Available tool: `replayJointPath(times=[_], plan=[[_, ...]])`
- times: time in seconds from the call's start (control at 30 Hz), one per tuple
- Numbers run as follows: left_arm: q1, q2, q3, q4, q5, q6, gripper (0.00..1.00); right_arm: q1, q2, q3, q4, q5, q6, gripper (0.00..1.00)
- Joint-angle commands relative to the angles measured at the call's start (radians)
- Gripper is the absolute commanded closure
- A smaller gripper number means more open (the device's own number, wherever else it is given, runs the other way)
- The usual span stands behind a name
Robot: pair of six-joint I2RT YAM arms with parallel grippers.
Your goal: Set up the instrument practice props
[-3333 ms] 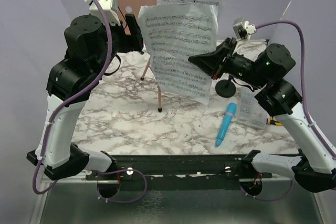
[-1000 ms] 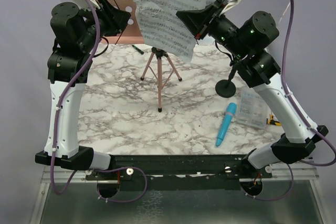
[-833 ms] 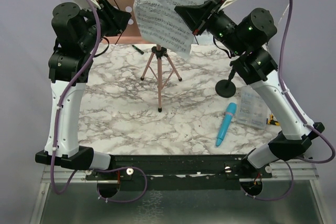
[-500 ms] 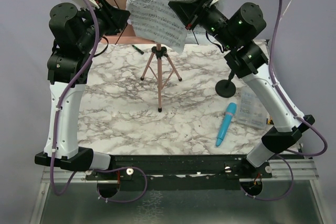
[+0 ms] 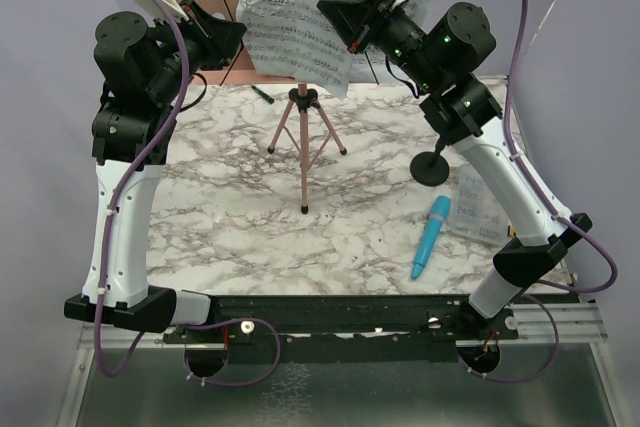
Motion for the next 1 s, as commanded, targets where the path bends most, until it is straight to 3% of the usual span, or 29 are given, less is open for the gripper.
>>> replayJointPath(times=[0.0,0.37,0.97], plan=[[0.007,-0.036,-0.010,0.054,0.033,-0.003,0.89,0.004,0.015,0.030,0.022,0.043,0.002,0.99],[0.007,-0.110,-0.119,0.181,-0.022,0.002,1.00,0.004,0.052,0.062,0.022,0.059,0.001,1.00],[0.007,-0.150,-0.205,0.286,0.003,0.007,1.00,0.004,0.108,0.114,0.021,0.008,0.024,0.99]])
